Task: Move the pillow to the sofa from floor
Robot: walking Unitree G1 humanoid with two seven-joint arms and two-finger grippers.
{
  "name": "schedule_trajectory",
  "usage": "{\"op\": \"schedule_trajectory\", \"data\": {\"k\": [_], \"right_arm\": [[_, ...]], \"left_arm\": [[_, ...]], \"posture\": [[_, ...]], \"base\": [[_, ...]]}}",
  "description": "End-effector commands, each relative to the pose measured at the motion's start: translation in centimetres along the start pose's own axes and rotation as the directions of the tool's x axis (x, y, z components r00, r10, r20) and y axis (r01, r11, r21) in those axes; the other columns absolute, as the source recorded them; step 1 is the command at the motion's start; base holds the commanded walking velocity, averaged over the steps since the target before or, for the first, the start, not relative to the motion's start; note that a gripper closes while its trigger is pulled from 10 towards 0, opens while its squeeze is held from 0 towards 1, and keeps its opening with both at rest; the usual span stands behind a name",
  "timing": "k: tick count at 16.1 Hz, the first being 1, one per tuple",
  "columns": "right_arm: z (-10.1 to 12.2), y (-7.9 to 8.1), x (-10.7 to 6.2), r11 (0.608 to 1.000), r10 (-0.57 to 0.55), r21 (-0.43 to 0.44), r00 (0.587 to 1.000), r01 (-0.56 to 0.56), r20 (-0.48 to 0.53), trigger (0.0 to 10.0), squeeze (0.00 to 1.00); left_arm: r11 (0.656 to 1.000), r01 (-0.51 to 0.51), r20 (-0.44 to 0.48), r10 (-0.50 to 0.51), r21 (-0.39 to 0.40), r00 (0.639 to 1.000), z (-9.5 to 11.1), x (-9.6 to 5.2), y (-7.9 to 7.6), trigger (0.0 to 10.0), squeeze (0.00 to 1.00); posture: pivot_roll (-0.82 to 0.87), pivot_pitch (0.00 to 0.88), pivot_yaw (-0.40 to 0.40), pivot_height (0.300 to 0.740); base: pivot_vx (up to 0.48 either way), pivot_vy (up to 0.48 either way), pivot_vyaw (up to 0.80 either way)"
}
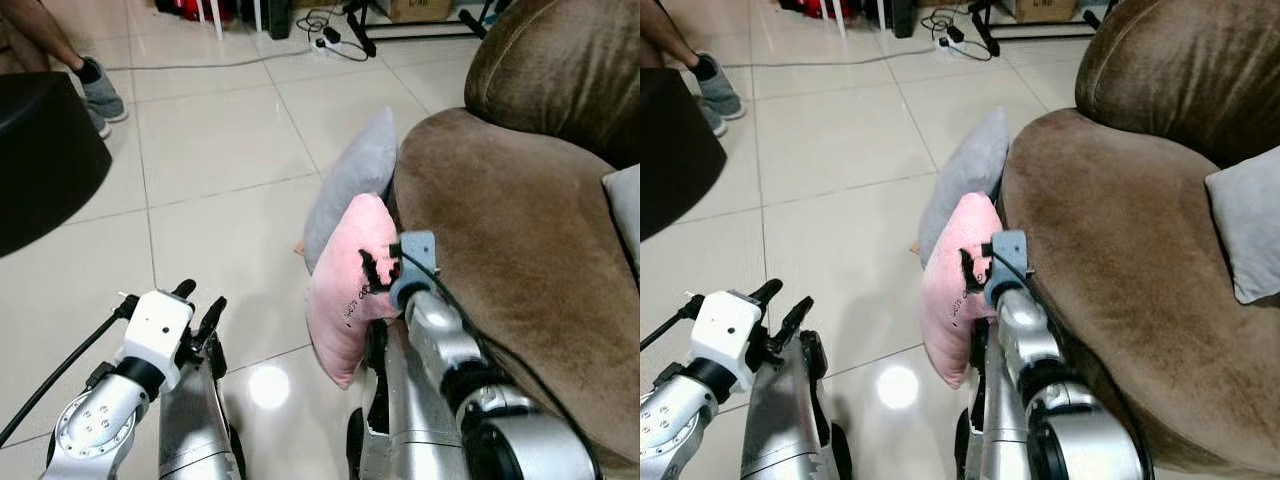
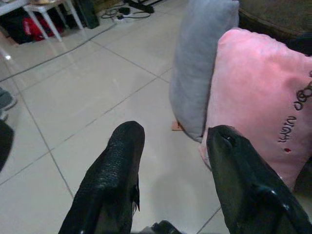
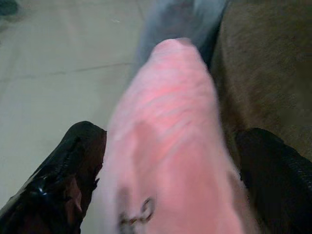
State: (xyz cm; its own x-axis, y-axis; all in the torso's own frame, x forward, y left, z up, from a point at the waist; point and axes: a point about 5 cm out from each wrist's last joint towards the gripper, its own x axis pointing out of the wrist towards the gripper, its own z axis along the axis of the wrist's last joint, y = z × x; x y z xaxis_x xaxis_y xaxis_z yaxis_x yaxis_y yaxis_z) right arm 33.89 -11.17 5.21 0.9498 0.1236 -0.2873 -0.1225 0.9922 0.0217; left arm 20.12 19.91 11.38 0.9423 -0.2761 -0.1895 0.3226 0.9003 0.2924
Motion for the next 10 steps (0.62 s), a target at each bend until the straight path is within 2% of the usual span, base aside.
{"op": "schedule_trajectory", "data": {"k": [1,3,4,5,6,7,8,9,10], "right_arm": [[-0.8,-0.3,0.0,0.999,-0.039,-0.040,0.997,0.037,-0.065,10.0,0.00],[-1.0,-0.3,0.1,0.995,-0.053,-0.090,0.993,0.043,-0.107,10.0,0.00],[-1.5,-0.2,0.1,0.985,-0.070,-0.170,0.985,0.043,-0.155,10.0,0.00],[-1.7,-0.2,0.0,0.979,-0.079,-0.200,0.982,0.043,-0.173,10.0,0.00],[-2.8,0.1,-0.2,0.963,-0.077,-0.269,0.964,0.006,-0.255,9.8,0.00],[-3.1,0.1,-0.3,0.960,-0.074,-0.280,0.959,-0.005,-0.272,9.6,0.00],[-3.2,0.1,-0.4,0.961,-0.081,-0.277,0.955,-0.002,-0.285,6.2,0.00],[-3.2,0.1,-0.4,0.963,-0.083,-0.270,0.954,0.003,-0.288,6.2,0.00],[-3.0,0.3,-0.2,0.974,-0.082,-0.227,0.954,0.016,-0.287,1.6,0.00]], "left_arm": [[0.998,0.055,-0.001,-0.055,-0.012,0.998,0.2,-0.2,-0.5,10.0,0.00],[0.996,0.086,-0.007,-0.086,-0.023,0.996,0.2,-0.4,-0.6,10.0,0.00],[0.994,0.106,-0.014,-0.106,-0.022,0.994,0.1,-0.4,-0.7,10.0,0.00],[0.994,0.111,-0.016,-0.112,-0.022,0.994,0.1,-0.4,-0.7,10.0,0.00],[0.990,0.139,-0.020,-0.140,-0.027,0.990,0.1,-0.3,-1.0,10.0,0.00],[0.989,0.145,-0.022,-0.146,-0.028,0.989,0.1,-0.3,-1.0,10.0,0.00],[0.988,0.154,-0.026,-0.154,-0.025,0.988,0.0,-0.3,-1.1,10.0,0.00],[0.987,0.156,-0.027,-0.157,-0.024,0.987,0.0,-0.3,-1.1,10.0,0.00],[0.987,0.161,-0.030,-0.162,-0.026,0.986,-0.1,-0.3,-1.1,10.0,0.00]], "posture": [[0.05,0.155,-0.070,0.451],[0.05,0.152,-0.070,0.451],[0.06,0.149,-0.068,0.451],[0.06,0.149,-0.068,0.451],[0.06,0.145,-0.067,0.451],[0.06,0.145,-0.067,0.451],[0.06,0.142,-0.067,0.451],[0.06,0.142,-0.067,0.451],[0.07,0.130,-0.069,0.451]], "base": [[0.000,0.000,0.00],[0.000,0.000,0.00],[0.000,0.000,0.00],[0.000,0.000,0.00],[0.000,0.000,0.00],[0.000,0.000,0.00],[0.000,0.000,0.00],[0.000,0.000,0.00],[0.000,0.000,0.00]]}}
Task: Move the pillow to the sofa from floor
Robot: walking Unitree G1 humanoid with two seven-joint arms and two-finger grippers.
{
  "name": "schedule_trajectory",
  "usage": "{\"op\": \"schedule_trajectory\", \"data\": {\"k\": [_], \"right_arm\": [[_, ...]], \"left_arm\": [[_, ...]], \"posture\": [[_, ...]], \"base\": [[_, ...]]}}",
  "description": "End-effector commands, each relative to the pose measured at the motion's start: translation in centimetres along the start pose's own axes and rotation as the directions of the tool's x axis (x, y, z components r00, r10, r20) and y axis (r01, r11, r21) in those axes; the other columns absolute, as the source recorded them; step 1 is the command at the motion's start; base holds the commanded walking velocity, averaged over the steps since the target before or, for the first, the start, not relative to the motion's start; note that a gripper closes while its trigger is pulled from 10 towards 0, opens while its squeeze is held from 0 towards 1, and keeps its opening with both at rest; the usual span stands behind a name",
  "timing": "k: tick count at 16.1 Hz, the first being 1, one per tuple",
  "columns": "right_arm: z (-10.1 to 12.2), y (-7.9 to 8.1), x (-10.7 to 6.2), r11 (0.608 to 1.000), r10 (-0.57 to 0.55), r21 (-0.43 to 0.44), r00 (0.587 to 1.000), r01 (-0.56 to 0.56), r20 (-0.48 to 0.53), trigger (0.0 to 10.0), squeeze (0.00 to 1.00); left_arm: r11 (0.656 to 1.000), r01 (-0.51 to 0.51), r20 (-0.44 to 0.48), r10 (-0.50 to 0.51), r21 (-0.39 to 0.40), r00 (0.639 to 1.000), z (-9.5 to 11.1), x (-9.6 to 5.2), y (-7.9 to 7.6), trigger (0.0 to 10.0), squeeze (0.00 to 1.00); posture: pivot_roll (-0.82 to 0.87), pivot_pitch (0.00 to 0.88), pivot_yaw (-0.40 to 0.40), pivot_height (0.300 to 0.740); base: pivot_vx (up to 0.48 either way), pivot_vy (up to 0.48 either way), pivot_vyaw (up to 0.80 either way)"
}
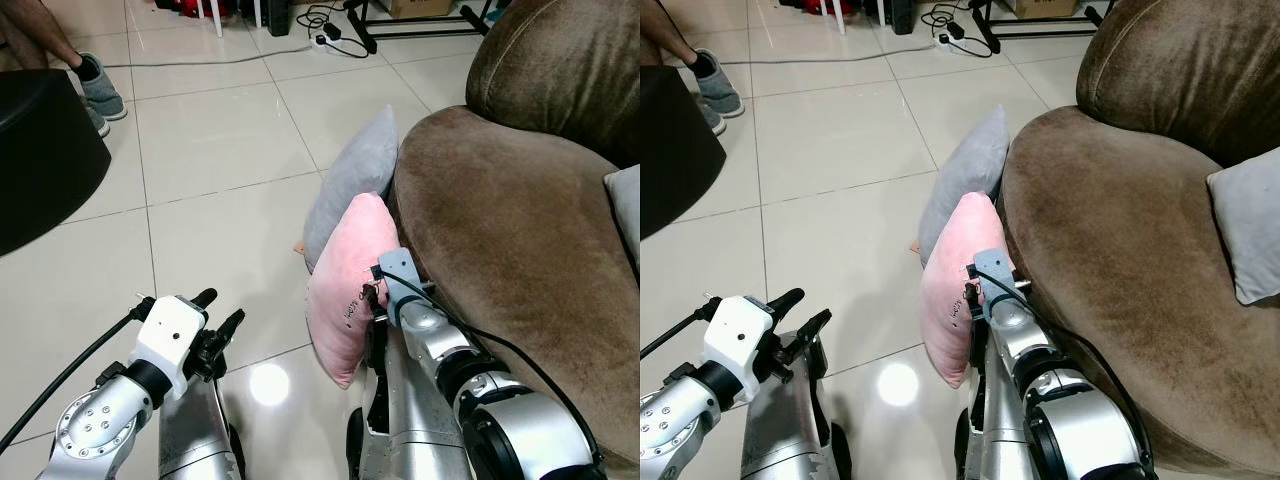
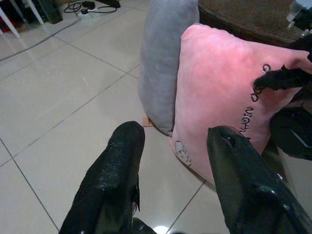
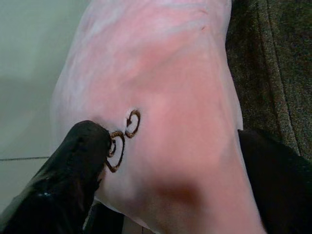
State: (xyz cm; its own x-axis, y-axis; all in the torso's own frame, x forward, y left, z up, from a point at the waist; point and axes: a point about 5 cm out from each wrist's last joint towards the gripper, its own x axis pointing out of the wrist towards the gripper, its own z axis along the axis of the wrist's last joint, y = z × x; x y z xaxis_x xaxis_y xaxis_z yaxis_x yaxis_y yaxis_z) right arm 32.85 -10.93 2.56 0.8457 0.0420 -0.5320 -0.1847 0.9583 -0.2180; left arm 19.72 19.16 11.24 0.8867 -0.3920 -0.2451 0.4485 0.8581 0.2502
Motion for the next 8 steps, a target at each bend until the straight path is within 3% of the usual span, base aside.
{"op": "schedule_trajectory", "data": {"k": [1,2,8], "right_arm": [[-0.03,0.05,0.04,0.999,-0.001,0.035,1.000,0.001,-0.019,1.0,0.00],[0.19,0.09,0.07,0.999,0.001,0.041,1.000,-0.001,-0.014,0.0,0.00],[0.41,0.25,0.10,1.000,0.010,0.023,1.000,-0.009,-0.020,0.0,0.00]], "left_arm": [[1.000,0.025,-0.013,-0.026,-0.012,1.000,-0.19,-0.07,-0.25,10.0,0.00],[0.999,0.034,-0.015,-0.035,-0.016,0.999,-0.23,-0.02,-0.25,10.0,0.00],[0.987,0.142,-0.047,-0.145,-0.073,0.988,-0.87,-0.45,-1.18,10.0,0.00]], "posture": [[0.07,0.130,-0.069,0.451],[0.07,0.123,-0.069,0.451],[0.07,0.113,-0.065,0.451]], "base": [[0.000,0.000,0.00],[0.000,0.000,0.00],[0.000,0.000,0.00]]}}
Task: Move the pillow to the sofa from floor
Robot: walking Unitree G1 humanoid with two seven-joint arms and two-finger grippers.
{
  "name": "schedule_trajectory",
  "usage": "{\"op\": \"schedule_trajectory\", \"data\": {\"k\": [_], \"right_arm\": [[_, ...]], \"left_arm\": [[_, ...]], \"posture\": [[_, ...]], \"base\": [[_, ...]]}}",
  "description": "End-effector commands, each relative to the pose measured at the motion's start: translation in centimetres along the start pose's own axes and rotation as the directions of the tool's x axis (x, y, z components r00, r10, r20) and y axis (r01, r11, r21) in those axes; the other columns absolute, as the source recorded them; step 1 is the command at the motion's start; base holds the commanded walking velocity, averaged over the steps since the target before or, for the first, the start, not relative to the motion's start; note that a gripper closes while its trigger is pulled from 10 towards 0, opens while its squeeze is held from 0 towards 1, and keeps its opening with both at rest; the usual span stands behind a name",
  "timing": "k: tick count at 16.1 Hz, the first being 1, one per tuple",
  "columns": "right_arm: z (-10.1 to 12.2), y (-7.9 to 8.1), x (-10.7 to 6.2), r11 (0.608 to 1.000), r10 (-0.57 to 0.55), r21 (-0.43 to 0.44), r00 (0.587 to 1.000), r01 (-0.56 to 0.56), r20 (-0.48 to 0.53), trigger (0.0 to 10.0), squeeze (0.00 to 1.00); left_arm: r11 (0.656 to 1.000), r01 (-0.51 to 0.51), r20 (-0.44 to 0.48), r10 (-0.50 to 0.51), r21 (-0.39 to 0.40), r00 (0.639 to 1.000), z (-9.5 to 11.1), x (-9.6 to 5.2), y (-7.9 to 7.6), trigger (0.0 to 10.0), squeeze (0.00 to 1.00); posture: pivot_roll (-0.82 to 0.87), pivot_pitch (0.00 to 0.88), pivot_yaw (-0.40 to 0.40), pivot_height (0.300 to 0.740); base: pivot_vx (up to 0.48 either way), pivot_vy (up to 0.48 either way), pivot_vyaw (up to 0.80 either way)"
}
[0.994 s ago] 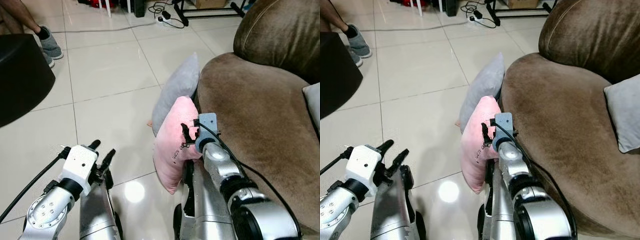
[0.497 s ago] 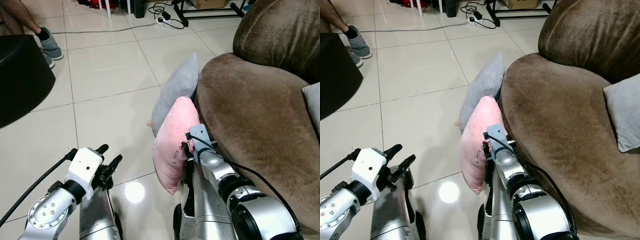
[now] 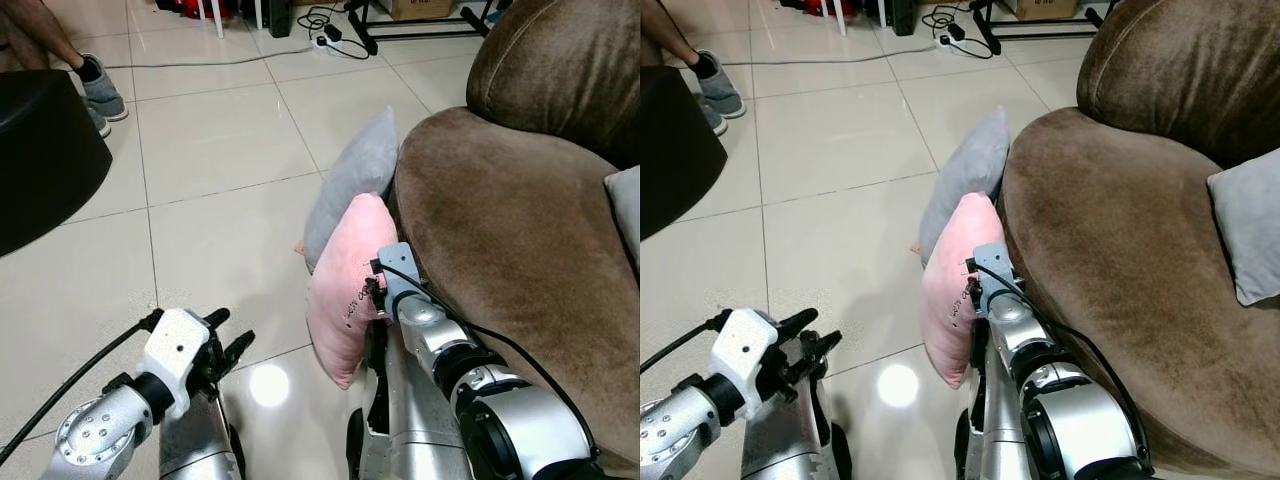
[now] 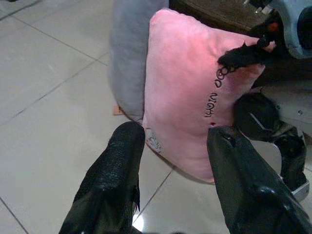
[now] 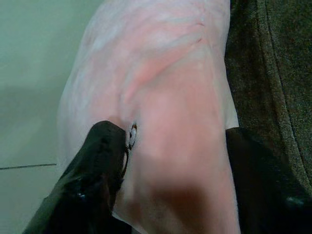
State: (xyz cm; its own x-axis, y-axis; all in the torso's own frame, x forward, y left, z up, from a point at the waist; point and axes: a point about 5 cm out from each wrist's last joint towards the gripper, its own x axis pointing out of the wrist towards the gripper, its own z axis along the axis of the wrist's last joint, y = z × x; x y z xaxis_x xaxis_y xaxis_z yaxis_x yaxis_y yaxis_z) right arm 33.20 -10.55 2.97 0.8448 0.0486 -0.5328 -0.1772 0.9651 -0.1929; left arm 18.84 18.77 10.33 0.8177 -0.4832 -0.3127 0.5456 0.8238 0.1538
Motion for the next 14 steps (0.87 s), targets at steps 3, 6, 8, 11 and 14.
{"op": "schedule_trajectory", "data": {"k": [3,6,8,11,14], "right_arm": [[-0.36,0.28,-0.02,1.000,0.009,-0.017,1.000,-0.010,-0.028,0.0,0.00],[-0.49,0.46,-0.04,0.999,0.014,-0.034,0.999,-0.015,-0.035,0.0,0.00],[-0.58,0.51,-0.06,0.999,0.015,-0.037,0.999,-0.017,-0.038,0.0,0.00],[-0.67,0.59,-0.07,0.999,0.021,-0.037,0.999,-0.022,-0.040,0.0,0.00],[-0.64,0.67,-0.07,0.999,0.026,-0.038,0.999,-0.027,-0.040,0.0,0.00]], "left_arm": [[1.000,0.025,-0.014,-0.025,-0.006,1.000,-0.27,0.08,-0.20,10.0,0.00],[0.999,0.032,-0.022,-0.032,-0.006,0.999,-0.51,0.06,-0.17,10.0,0.00],[0.999,0.038,-0.026,-0.038,-0.007,0.999,-0.62,-0.05,-0.20,10.0,0.00],[0.999,0.044,-0.029,-0.044,-0.003,0.999,-0.68,-0.09,-0.23,10.0,0.00],[0.999,0.046,-0.028,-0.046,-0.002,0.999,-0.65,0.04,-0.22,10.0,0.00]], "posture": [[0.07,0.102,-0.069,0.451],[0.07,0.100,-0.070,0.451],[0.07,0.098,-0.067,0.451],[0.07,0.098,-0.067,0.451],[0.07,0.096,-0.068,0.451]], "base": [[0.000,0.000,0.00],[0.000,0.000,0.00],[0.000,0.000,0.00],[0.000,0.000,0.00],[0.000,0.000,0.00]]}}
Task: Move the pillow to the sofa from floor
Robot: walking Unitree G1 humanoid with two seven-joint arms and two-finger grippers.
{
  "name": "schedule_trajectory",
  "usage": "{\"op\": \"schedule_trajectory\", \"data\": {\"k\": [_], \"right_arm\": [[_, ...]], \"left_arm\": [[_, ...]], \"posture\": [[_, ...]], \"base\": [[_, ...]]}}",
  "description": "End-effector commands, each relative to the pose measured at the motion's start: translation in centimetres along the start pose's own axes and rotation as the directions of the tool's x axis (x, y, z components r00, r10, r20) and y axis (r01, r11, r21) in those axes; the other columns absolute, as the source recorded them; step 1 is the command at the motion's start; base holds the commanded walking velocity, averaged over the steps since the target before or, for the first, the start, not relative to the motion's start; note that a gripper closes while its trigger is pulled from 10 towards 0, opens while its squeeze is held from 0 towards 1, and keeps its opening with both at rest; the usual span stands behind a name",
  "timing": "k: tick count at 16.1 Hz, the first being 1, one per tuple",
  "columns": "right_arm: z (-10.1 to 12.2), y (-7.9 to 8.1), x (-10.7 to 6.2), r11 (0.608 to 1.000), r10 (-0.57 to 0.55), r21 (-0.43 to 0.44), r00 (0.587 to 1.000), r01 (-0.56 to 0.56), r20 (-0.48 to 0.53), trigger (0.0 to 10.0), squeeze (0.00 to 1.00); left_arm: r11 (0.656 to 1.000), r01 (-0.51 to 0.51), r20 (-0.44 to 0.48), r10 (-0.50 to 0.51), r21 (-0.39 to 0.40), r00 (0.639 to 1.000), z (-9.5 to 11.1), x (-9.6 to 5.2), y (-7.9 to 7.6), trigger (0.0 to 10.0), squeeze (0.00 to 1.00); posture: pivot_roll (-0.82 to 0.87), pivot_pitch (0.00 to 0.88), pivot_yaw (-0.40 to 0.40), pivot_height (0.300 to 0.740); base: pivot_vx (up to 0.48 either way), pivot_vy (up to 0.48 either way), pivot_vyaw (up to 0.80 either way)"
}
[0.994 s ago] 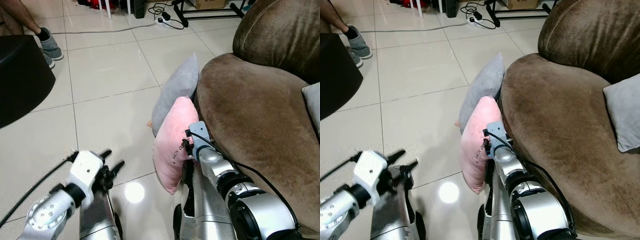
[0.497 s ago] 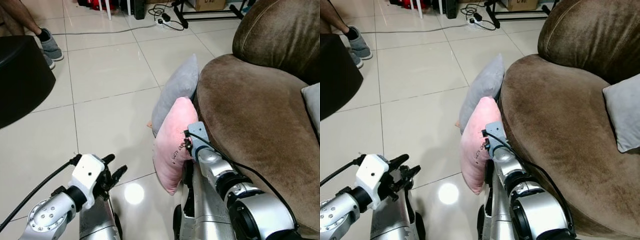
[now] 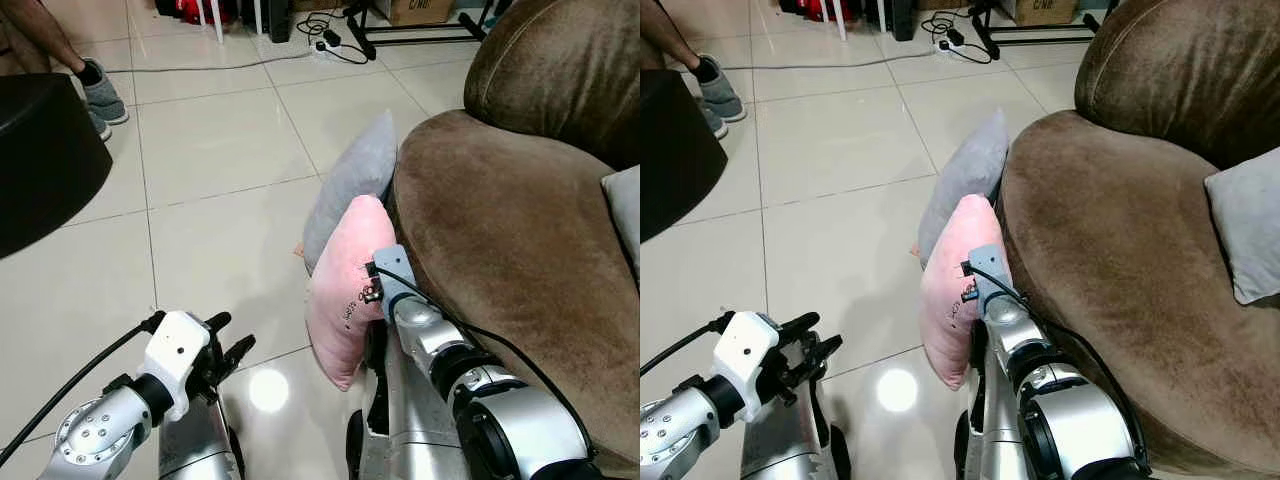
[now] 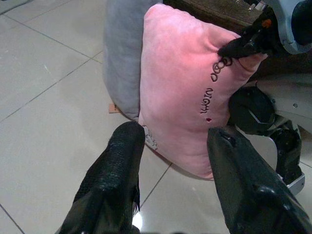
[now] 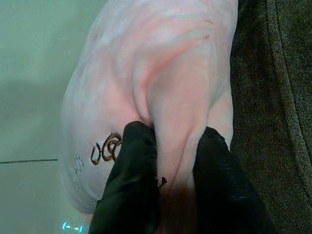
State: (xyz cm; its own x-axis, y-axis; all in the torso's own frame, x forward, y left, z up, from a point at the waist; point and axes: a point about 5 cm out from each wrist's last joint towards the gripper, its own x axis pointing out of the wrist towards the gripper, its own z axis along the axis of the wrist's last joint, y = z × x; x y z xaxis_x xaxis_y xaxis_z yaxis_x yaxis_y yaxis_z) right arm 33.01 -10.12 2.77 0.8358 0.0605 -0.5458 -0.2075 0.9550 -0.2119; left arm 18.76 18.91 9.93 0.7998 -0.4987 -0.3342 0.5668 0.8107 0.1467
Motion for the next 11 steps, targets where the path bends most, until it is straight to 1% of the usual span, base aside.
{"op": "schedule_trajectory", "data": {"k": [1,5,6,7,9,10,11], "right_arm": [[-0.4,0.3,0.0,1.000,0.019,-0.004,1.000,-0.019,-0.025,0.0,0.00],[-0.3,0.7,0.0,0.998,0.060,0.001,0.998,-0.060,-0.012,0.0,0.00],[-0.2,0.9,-0.1,0.995,0.098,0.016,0.995,-0.098,0.002,0.0,0.00],[-0.2,1.2,-0.2,0.988,0.156,0.012,0.987,-0.156,0.029,0.0,0.00],[-0.3,1.5,-0.4,0.968,0.249,-0.037,0.965,-0.246,0.080,0.0,0.00],[-0.7,1.3,-0.6,0.959,0.279,-0.083,0.955,-0.271,0.100,0.0,0.00],[-0.9,0.6,-0.7,0.953,0.296,-0.104,0.945,-0.284,0.141,0.0,0.00]], "left_arm": [[1.000,0.019,-0.008,-0.019,-0.001,1.000,-0.1,0.1,-0.2,10.0,0.00],[1.000,0.007,-0.003,-0.007,0.005,1.000,-0.1,0.7,0.1,10.0,0.00],[1.000,0.001,0.001,-0.001,0.010,1.000,-0.1,1.0,0.4,10.0,0.00],[1.000,-0.007,0.010,0.006,0.015,1.000,-0.1,1.3,0.7,10.0,0.00],[1.000,-0.018,0.019,0.017,0.023,1.000,-0.1,2.1,1.5,10.0,0.00],[0.999,-0.022,0.025,0.022,0.027,0.999,-0.1,2.3,1.7,10.0,0.00],[0.999,-0.029,0.033,0.028,0.034,0.999,-0.2,2.8,2.0,10.0,0.00]], "posture": [[0.08,0.090,-0.069,0.451],[0.08,0.064,-0.067,0.451],[0.08,0.037,-0.062,0.451],[0.08,0.016,-0.058,0.451],[0.08,0.000,-0.048,0.451],[0.07,0.000,-0.045,0.451],[0.07,0.000,-0.041,0.451]], "base": [[0.000,0.000,0.00],[0.000,0.000,0.00],[0.000,0.000,0.00],[0.000,0.000,0.00],[0.000,0.000,0.00],[0.000,0.000,0.00],[0.000,0.000,0.00]]}}
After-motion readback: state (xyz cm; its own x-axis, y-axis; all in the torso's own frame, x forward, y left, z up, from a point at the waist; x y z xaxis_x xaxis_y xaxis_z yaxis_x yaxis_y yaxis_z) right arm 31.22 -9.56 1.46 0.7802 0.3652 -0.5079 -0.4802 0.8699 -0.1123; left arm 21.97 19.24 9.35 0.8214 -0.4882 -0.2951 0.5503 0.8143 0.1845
